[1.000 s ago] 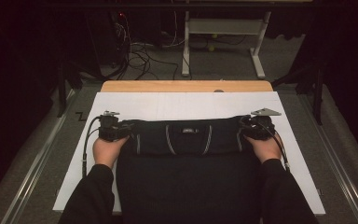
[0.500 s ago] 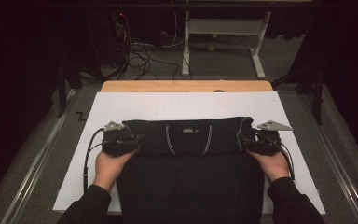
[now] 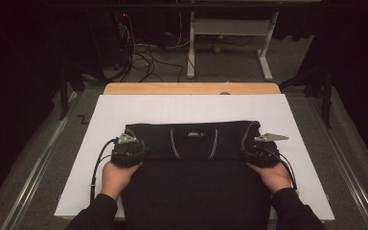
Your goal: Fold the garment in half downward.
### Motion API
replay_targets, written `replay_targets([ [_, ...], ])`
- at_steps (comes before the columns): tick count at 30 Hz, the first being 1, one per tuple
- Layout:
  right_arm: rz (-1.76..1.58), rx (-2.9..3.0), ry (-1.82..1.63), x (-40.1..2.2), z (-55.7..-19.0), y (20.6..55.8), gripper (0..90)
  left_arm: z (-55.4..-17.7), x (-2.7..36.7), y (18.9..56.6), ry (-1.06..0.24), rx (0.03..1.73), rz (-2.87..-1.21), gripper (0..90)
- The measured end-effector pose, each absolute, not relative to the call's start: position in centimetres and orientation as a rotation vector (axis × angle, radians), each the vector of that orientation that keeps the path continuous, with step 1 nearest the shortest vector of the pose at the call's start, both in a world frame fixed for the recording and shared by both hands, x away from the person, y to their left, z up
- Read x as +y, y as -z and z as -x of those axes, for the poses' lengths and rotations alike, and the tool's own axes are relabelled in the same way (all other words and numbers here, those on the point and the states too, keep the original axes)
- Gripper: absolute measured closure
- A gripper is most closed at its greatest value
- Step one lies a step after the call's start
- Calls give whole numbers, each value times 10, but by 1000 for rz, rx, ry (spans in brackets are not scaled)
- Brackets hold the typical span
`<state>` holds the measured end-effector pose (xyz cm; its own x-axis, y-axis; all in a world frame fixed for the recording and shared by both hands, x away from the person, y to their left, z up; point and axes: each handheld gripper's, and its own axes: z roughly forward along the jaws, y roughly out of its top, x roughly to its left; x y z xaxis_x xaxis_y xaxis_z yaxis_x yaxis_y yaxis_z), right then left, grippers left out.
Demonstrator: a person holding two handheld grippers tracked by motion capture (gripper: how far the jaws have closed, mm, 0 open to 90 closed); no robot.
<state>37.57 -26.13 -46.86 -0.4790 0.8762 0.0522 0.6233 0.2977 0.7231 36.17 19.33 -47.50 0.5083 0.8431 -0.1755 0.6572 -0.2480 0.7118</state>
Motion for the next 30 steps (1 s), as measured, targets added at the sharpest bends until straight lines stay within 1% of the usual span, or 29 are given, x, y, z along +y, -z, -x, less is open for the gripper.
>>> replay_targets([
  [1,-1341,2229,-995,-261,-376,468,685,-362,192,477,-266,1215,-1987,678],
  [2,-1327,2236,-992,-260,-375,468,703,-362,190,478,-263,1207,-1995,700],
  [4,-1308,2235,-981,-258,-374,468,721,-362,187,478,-281,1199,-2010,716],
  [12,-1243,2185,-1002,-258,-365,456,728,-355,198,463,-288,1196,-1923,725],
  [23,-1168,2150,-1072,-263,-337,440,725,-324,196,440,-337,1105,-1917,725],
  [30,-1153,2161,-1088,-267,-314,446,724,-301,199,443,-320,1085,-1934,724],
])
